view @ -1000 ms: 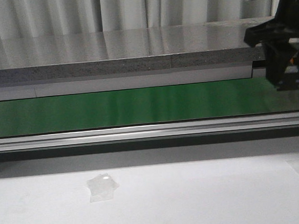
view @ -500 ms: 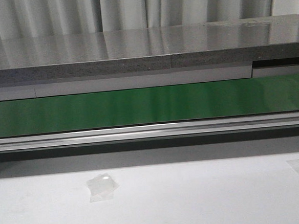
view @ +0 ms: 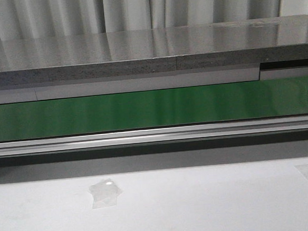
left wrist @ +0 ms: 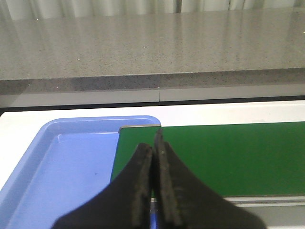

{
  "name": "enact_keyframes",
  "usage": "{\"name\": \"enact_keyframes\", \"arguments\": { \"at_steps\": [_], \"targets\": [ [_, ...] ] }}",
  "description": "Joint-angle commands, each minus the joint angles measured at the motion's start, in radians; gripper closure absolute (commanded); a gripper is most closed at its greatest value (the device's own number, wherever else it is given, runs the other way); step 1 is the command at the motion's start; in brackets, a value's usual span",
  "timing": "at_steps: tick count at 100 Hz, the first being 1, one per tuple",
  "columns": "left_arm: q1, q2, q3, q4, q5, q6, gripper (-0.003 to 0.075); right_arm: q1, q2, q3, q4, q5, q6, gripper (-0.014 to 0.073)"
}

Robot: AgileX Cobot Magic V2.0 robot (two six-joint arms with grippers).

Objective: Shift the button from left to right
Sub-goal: 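Close the right gripper on the button's black base and lift it, then carry the button with the right gripper into the green bin and release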

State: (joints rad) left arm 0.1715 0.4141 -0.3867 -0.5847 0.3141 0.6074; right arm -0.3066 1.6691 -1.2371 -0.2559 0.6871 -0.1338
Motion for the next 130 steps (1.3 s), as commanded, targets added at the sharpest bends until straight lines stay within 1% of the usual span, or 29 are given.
{"name": "enact_keyframes", "arguments": {
  "at_steps": [1, 26, 44, 65, 84, 116, 121, 130],
  "targets": [
    [-0.007, 0.005, -0.027, -0.023, -0.068, -0.001, 0.0740, -0.005, 0.000, -0.030, -0.023, -0.052, -0.036, 0.0431],
    [-0.007, 0.005, -0.027, -0.023, -0.068, -0.001, 0.0740, -0.041, 0.075, -0.030, -0.024, -0.069, -0.038, 0.0431],
    [-0.007, 0.005, -0.027, -0.023, -0.068, -0.001, 0.0740, -0.069, 0.085, -0.030, 0.001, -0.086, -0.038, 0.0431],
    [-0.007, 0.005, -0.027, -0.023, -0.068, -0.001, 0.0740, -0.069, 0.085, -0.030, 0.009, -0.102, -0.038, 0.0426],
    [-0.007, 0.005, -0.027, -0.023, -0.068, -0.001, 0.0740, -0.069, 0.085, -0.030, 0.013, -0.104, -0.038, 0.0365],
    [-0.007, 0.005, -0.027, -0.023, -0.068, -0.001, 0.0740, -0.069, 0.085, -0.030, 0.045, -0.104, -0.038, 0.0362],
    [-0.007, 0.005, -0.027, -0.023, -0.068, -0.001, 0.0740, -0.069, 0.085, -0.030, 0.045, -0.104, -0.038, 0.0340],
    [-0.007, 0.005, -0.027, -0.023, -0.068, -0.001, 0.0740, -0.069, 0.085, -0.030, 0.045, -0.104, -0.038, 0.0274]
  ]
}}
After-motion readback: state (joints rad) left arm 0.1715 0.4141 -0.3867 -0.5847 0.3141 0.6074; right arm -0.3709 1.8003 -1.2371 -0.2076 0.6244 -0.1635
